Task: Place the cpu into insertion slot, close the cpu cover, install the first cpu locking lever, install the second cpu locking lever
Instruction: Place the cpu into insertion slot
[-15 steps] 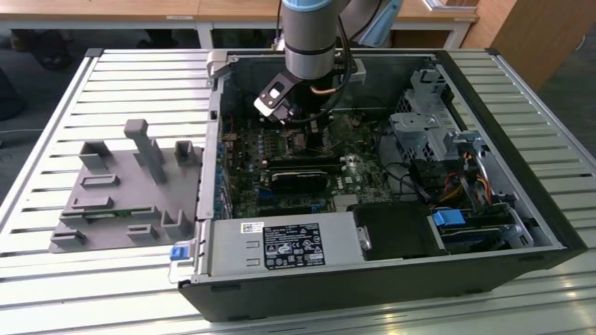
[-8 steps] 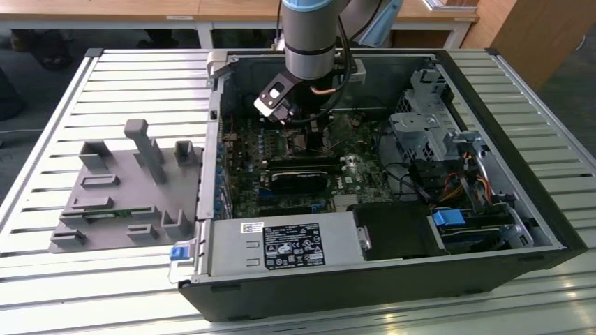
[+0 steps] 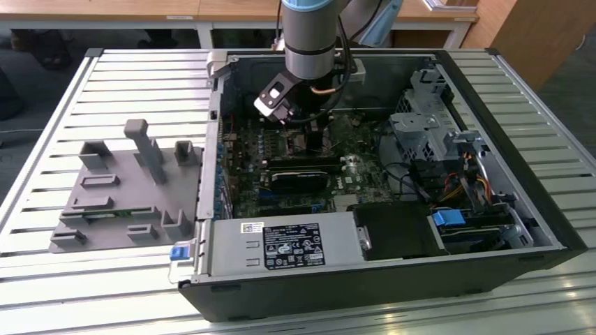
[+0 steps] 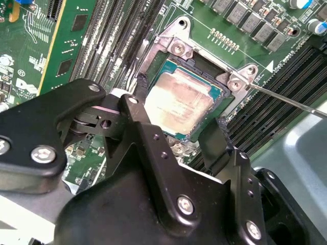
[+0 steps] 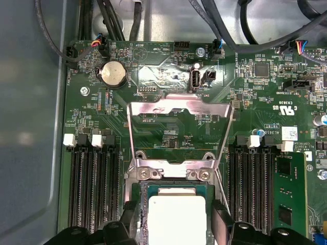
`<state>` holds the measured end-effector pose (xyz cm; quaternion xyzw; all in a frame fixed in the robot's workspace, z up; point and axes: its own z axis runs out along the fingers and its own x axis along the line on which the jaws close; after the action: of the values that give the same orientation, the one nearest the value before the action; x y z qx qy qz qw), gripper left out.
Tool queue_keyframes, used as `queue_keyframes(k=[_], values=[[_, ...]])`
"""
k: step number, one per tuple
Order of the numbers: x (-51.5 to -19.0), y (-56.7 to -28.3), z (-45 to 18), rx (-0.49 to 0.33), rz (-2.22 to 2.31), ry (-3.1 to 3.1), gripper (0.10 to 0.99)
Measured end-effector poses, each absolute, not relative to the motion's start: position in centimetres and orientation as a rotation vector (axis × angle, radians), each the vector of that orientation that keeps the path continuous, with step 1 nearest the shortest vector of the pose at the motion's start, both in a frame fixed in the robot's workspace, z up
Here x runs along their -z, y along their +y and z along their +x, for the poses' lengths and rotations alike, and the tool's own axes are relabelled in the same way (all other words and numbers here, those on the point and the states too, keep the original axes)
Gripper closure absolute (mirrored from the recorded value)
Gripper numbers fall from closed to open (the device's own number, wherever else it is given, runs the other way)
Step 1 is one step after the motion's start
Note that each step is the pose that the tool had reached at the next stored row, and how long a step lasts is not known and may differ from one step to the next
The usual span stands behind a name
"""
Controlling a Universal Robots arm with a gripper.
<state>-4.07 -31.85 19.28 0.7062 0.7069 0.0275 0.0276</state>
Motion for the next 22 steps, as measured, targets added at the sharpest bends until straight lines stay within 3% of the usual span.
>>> queue_keyframes(k=[22], values=[[-19.21, -31.39, -4.07, -0.088, 2.182, 2.184, 0.412]])
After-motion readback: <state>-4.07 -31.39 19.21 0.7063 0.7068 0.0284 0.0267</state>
